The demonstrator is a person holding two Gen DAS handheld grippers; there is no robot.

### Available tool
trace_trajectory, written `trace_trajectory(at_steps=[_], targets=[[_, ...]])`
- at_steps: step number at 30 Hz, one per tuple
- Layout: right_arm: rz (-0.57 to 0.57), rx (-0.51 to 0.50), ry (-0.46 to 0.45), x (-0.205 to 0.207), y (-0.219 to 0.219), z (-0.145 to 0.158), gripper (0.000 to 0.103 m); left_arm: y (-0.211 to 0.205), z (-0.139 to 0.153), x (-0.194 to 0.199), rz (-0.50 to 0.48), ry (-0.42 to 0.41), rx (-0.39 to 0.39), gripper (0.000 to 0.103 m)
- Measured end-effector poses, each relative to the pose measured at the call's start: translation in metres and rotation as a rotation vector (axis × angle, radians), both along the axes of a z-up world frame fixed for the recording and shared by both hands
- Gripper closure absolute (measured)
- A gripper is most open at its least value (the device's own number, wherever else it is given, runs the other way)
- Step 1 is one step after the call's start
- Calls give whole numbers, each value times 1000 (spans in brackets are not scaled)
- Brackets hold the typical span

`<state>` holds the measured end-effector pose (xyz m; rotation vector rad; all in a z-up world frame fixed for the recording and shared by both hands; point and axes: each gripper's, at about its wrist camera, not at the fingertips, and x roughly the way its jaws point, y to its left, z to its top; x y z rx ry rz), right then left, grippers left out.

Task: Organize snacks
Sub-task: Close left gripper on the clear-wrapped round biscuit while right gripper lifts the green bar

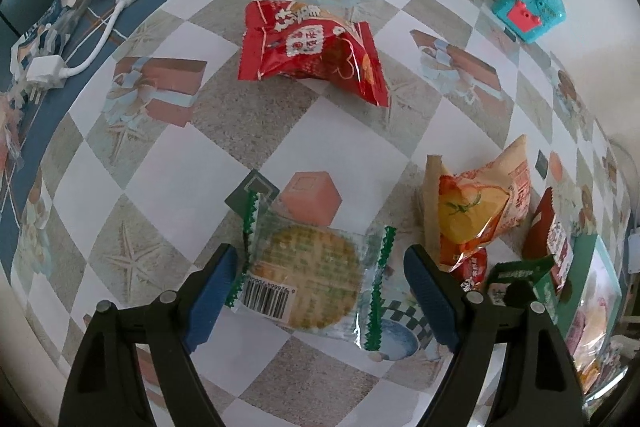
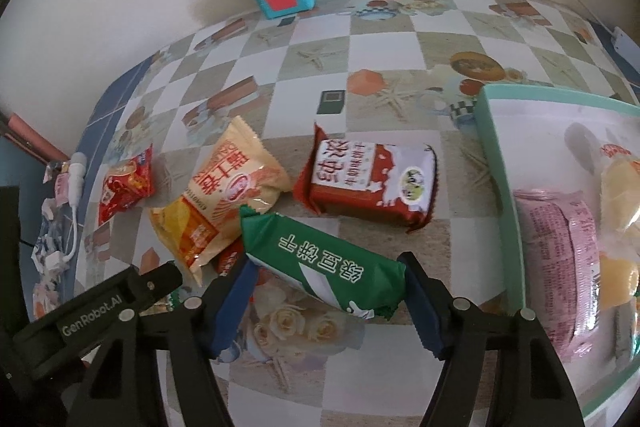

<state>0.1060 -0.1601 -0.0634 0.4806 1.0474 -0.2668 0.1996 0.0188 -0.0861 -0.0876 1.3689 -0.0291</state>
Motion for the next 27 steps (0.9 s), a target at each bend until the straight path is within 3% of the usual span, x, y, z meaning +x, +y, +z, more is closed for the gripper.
trace_trajectory(at_steps=[2, 4, 8, 18, 27], targets=[[-2, -1, 2, 0, 0, 0, 29, -3, -3, -1, -9, 5, 32, 19], [1, -6, 4, 0, 0, 0, 29, -11, -4, -2, -22, -6, 99, 29], [3, -9, 6, 0, 1, 0, 29, -18, -4, -7, -34, -20, 104, 41], [8, -6, 13, -4, 1, 0, 31, -38, -1, -12, -49, -32, 108, 43], [-22, 23, 2, -13, -9, 7, 31, -25, 29, -21, -38, -54, 49, 43]])
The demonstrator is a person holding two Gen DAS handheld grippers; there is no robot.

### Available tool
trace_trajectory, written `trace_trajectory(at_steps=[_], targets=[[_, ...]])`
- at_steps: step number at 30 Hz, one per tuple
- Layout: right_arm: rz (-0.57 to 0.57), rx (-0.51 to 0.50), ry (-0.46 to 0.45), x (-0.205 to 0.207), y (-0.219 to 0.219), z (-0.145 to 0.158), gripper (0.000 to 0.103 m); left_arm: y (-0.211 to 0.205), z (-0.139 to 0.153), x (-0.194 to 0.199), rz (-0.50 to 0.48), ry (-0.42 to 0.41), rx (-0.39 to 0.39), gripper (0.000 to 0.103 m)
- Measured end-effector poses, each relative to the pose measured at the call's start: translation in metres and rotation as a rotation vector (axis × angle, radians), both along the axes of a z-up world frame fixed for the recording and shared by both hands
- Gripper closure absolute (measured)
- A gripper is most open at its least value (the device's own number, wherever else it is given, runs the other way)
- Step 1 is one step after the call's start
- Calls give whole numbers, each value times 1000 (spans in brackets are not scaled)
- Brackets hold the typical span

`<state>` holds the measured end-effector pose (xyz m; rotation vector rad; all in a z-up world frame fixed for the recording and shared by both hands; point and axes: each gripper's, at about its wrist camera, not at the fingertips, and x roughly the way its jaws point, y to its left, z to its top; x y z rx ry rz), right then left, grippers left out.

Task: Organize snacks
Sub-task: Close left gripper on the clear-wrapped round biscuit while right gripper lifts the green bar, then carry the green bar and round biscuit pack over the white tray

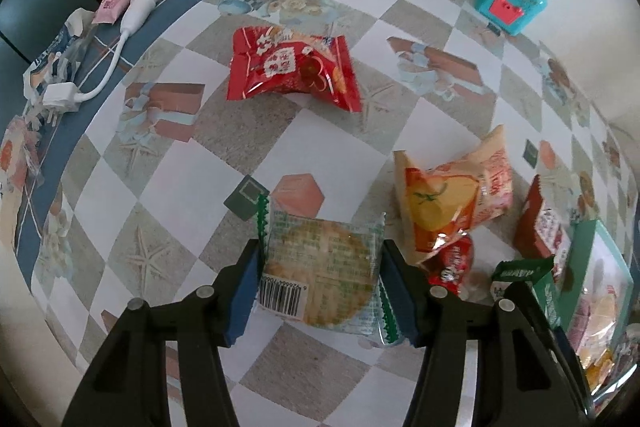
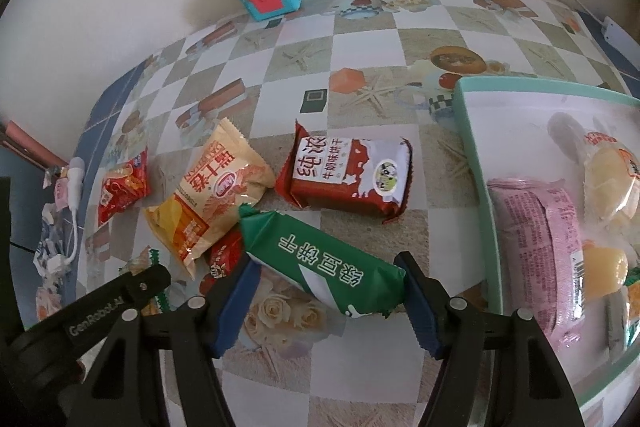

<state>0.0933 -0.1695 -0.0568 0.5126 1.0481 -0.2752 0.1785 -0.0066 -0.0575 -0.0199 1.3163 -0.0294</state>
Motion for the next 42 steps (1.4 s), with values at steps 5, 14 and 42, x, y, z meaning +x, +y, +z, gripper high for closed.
trace_trajectory(at_steps=[5, 14, 42], targets=[[-16, 9, -14, -7, -6, 10, 31, 4, 25, -7, -2, -35, -12, 43], [-37, 13, -39, -22, -13, 26, 31, 3, 47, -27, -20, -95, -36, 43], [-283, 76, -143, -88, -114, 66, 32, -43, 90, -46, -78, -194, -68, 43]])
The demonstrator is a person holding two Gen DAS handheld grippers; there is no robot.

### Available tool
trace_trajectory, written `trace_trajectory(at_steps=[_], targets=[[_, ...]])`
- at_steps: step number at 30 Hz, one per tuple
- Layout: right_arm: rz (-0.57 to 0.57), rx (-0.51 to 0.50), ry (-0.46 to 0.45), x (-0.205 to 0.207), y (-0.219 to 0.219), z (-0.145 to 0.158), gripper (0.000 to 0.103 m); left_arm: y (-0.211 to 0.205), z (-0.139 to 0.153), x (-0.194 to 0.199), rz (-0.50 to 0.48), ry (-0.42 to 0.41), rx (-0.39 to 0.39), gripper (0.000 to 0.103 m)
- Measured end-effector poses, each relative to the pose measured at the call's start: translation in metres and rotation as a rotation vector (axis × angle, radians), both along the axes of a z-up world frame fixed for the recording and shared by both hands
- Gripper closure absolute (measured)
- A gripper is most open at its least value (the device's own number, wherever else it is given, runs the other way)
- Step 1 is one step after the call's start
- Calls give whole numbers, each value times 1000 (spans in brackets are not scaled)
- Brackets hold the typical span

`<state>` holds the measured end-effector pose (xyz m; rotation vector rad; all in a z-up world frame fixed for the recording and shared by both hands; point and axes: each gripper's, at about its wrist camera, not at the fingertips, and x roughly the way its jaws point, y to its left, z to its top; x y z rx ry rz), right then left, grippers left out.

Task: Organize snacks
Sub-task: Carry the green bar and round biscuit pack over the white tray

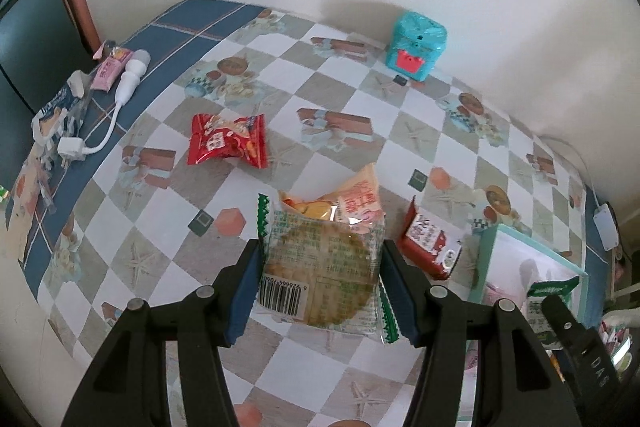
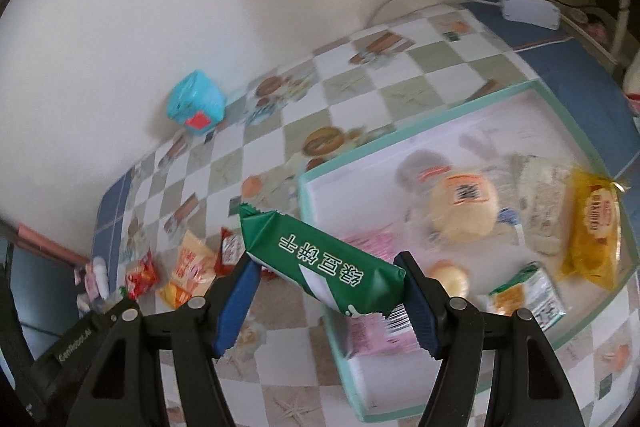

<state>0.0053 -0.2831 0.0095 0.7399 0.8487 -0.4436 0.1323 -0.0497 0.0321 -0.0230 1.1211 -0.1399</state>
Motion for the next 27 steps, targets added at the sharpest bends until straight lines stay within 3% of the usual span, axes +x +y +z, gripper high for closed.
trace_trajectory(at_steps=[11, 19, 27], targets=[[-140, 50, -8, -36, -54, -3, 32, -42, 10, -16, -75, -24, 22, 43], [-239, 78, -7, -62, -90, -7, 32, -89, 12, -36, -187, -45, 68, 43], [-281, 109, -4, -76, -111, -12, 32, -134, 6, -50, -298, -20, 51, 43]])
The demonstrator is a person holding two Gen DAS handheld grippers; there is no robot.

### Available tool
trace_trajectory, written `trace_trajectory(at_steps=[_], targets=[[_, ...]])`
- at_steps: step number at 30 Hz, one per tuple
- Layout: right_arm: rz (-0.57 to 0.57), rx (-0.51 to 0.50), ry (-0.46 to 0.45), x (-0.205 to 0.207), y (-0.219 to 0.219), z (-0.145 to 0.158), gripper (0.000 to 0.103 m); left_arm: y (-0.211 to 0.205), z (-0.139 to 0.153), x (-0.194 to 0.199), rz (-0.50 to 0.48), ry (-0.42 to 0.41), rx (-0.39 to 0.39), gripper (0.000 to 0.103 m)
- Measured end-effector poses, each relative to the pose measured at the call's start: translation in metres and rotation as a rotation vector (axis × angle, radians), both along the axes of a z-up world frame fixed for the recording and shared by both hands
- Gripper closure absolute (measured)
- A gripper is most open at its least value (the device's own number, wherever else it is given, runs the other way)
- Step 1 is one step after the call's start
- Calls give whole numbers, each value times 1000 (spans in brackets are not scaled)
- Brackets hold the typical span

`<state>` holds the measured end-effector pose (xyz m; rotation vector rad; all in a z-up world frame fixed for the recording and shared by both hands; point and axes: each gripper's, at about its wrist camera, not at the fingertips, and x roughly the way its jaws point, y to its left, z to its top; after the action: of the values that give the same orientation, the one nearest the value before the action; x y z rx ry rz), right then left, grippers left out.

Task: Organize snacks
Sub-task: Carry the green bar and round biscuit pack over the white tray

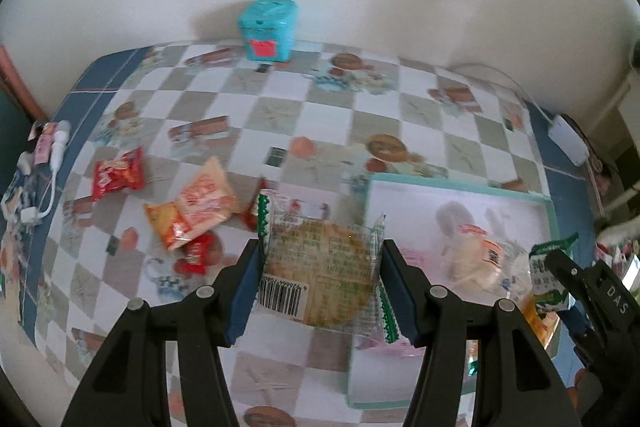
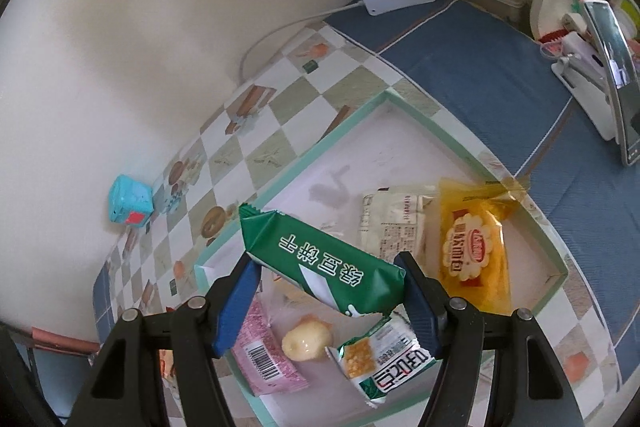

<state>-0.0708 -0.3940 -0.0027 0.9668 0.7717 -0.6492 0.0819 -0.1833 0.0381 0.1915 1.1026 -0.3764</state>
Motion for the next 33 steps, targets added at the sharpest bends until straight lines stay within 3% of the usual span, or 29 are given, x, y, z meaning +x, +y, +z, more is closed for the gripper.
trace_trajectory(at_steps=[13, 24, 33], targets=[[-32, 2, 12, -4, -16, -7, 31, -50, -16, -6, -87, -20, -31, 43], [-67, -103, 116, 2, -20, -8, 31, -76, -34, -5, -128, -48, -52, 43], [-82, -126, 149, 0, -24, -8, 31, -89, -42, -9, -159, -39, -50, 42]])
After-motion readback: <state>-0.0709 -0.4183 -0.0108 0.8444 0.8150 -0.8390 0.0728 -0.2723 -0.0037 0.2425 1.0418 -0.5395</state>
